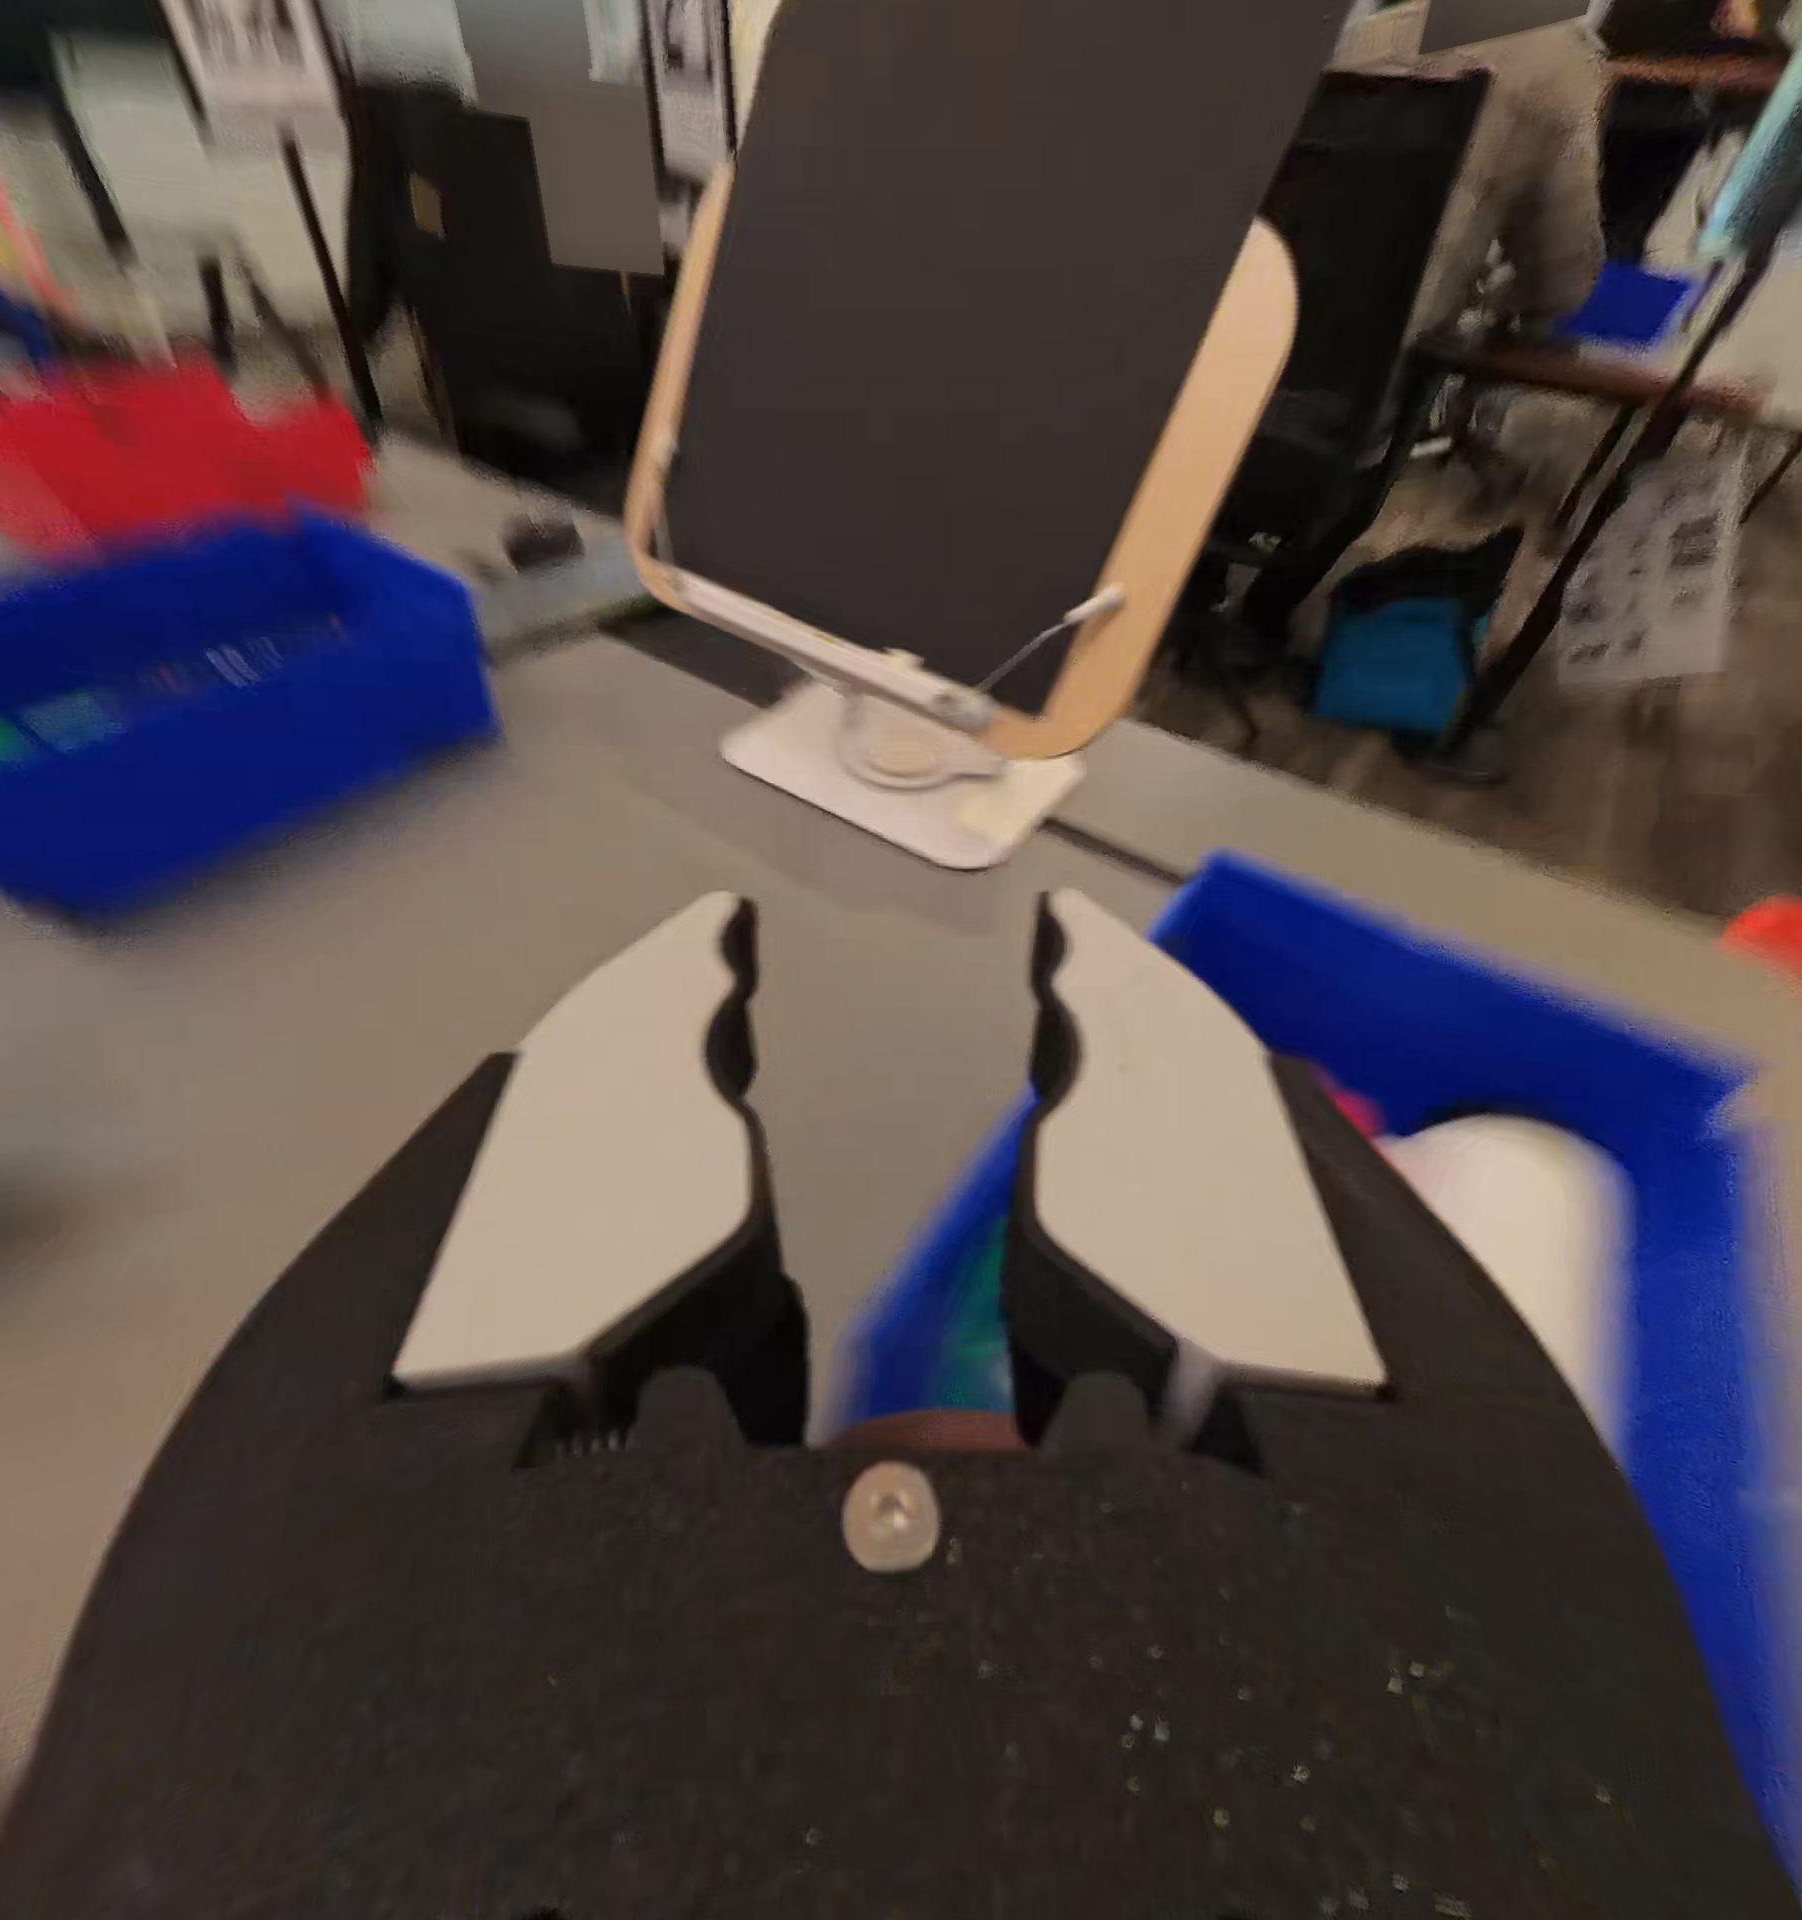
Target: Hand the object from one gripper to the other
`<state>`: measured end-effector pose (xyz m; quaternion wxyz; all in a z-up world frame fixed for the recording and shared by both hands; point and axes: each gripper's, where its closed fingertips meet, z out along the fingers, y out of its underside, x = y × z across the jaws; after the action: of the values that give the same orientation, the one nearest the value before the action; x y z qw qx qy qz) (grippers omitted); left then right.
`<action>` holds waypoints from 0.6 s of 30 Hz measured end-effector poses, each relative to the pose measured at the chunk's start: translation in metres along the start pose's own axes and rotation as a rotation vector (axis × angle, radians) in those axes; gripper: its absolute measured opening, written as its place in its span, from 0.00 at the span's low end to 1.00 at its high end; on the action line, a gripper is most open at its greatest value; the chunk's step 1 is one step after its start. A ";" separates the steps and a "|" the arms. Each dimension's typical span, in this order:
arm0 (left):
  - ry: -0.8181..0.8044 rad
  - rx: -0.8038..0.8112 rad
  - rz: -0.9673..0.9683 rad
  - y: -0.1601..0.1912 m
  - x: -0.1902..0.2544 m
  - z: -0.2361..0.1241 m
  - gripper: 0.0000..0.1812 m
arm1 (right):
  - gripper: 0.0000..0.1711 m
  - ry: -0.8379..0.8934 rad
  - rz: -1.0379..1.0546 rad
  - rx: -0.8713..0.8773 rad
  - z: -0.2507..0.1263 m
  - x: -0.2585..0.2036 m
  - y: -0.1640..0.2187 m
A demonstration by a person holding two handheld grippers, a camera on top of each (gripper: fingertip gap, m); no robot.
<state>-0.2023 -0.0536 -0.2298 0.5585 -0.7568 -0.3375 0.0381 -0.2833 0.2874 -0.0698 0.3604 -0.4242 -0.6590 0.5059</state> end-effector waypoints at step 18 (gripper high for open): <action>-0.002 -0.008 0.001 -0.067 -0.042 -0.088 0.28 | 0.29 -0.482 0.345 -0.052 -0.027 -0.209 0.148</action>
<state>-0.2281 -0.1391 -0.1521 0.5550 -0.7592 -0.3378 0.0375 -0.1502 0.1230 -0.2174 0.0910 -0.4067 -0.6565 0.6288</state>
